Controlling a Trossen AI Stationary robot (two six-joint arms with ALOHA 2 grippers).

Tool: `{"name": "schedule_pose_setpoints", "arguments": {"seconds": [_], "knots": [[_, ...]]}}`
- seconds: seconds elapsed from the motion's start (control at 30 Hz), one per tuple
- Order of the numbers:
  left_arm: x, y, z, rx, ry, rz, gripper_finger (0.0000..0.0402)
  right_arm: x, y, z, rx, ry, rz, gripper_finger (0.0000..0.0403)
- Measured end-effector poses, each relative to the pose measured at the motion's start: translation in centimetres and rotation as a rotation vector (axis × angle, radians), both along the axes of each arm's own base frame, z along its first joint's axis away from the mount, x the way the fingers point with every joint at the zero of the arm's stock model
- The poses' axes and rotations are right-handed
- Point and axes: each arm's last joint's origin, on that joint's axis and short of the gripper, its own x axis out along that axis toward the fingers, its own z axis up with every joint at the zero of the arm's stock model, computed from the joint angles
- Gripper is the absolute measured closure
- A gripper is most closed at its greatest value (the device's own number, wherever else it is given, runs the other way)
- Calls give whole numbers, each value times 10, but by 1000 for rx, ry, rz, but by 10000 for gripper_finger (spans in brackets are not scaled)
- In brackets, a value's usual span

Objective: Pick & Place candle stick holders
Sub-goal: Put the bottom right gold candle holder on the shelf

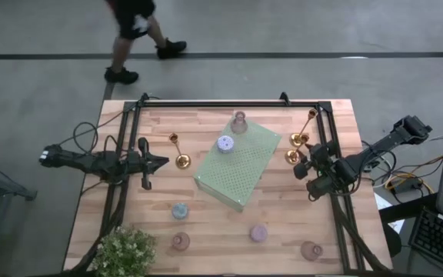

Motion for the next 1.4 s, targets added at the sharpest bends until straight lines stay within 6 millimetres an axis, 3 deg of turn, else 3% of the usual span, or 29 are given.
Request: {"name": "schedule_pose_setpoints", "arguments": {"seconds": [0.4, 0.77, 1.07, 1.4], "knots": [[0, 0, 0, 0, 0, 0, 374, 1, 0, 1, -61, 5, 16, 288], [0, 0, 0, 0, 0, 0, 374, 1, 0, 1, -92, 41, 38, 388], [0, 0, 0, 0, 0, 0, 374, 1, 0, 3, -113, 60, 53, 394], [0, 0, 0, 0, 0, 0, 374, 12, 6, 30, -123, 55, 97, 395]]}}
